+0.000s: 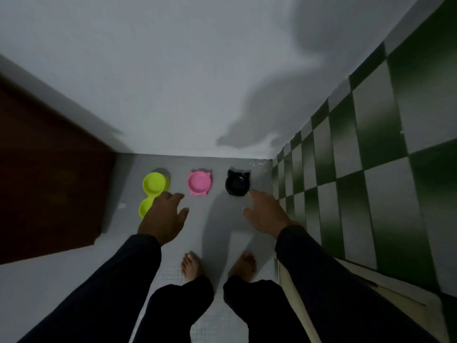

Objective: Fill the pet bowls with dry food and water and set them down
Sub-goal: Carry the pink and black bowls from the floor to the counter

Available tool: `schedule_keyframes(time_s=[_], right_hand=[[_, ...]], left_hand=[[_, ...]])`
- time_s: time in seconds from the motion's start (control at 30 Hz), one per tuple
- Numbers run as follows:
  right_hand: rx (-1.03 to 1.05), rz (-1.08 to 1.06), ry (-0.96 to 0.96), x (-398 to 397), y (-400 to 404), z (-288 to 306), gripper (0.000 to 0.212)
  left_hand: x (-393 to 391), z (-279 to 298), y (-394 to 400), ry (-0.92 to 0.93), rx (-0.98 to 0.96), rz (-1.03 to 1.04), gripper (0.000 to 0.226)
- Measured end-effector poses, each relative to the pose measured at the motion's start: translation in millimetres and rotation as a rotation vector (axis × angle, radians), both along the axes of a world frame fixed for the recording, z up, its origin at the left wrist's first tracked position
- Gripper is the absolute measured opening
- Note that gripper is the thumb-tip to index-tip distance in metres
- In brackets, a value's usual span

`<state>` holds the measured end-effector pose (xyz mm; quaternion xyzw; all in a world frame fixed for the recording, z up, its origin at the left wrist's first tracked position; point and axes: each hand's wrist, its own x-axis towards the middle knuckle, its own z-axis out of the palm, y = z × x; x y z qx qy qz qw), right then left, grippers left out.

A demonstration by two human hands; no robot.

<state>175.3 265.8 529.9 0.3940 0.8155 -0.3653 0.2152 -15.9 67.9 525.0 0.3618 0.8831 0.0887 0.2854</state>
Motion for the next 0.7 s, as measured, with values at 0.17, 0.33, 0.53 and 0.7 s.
schedule_keyframes(time_s=[0.17, 0.33, 0.53, 0.7], right_hand=[[-0.04, -0.08, -0.026, -14, 11, -93, 0.035], [-0.072, -0.148, -0.078, -30, 20, -194, 0.045], [-0.105, -0.287, -0.08, -49, 27, -304, 0.035], [-0.123, -0.475, -0.06, -63, 34, -380, 0.047]], left_hand=[[-16, -92, 19, -0.03, 0.024, 0.023, 0.048], [-33, -193, 32, -0.048, 0.039, 0.081, 0.048], [-47, -306, 41, -0.084, 0.03, 0.197, 0.049], [-56, -385, 49, -0.11, 0.016, 0.289, 0.051]])
